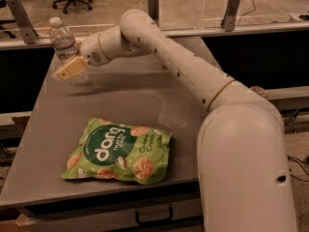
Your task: Move water bottle near orange
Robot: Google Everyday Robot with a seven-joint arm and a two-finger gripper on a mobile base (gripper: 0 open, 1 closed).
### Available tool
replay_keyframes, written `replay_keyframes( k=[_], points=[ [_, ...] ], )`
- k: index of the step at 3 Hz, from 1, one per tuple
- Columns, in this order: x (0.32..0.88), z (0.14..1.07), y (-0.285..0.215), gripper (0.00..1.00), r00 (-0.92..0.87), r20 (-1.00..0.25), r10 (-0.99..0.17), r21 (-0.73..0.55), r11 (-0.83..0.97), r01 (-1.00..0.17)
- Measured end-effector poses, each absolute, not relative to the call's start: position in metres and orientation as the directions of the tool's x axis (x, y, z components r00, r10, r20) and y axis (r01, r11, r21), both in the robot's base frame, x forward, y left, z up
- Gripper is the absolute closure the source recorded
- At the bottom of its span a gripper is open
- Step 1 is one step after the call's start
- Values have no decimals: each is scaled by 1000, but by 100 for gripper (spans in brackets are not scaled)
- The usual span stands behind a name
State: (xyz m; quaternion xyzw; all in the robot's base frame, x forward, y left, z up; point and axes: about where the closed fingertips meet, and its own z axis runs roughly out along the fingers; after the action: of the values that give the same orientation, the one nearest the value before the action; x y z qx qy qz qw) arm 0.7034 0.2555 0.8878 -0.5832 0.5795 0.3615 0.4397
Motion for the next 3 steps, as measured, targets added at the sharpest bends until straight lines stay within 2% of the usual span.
replay_keyframes(
  k=[1, 2, 3],
  points=[
    [701, 890, 252, 48, 39, -932, -361, -69, 69, -995],
    [711, 897, 222, 71, 31, -926, -377, -90, 142, -986],
    [741, 923, 173, 95, 75, -913, -400, -190, 254, -948]
  ],
)
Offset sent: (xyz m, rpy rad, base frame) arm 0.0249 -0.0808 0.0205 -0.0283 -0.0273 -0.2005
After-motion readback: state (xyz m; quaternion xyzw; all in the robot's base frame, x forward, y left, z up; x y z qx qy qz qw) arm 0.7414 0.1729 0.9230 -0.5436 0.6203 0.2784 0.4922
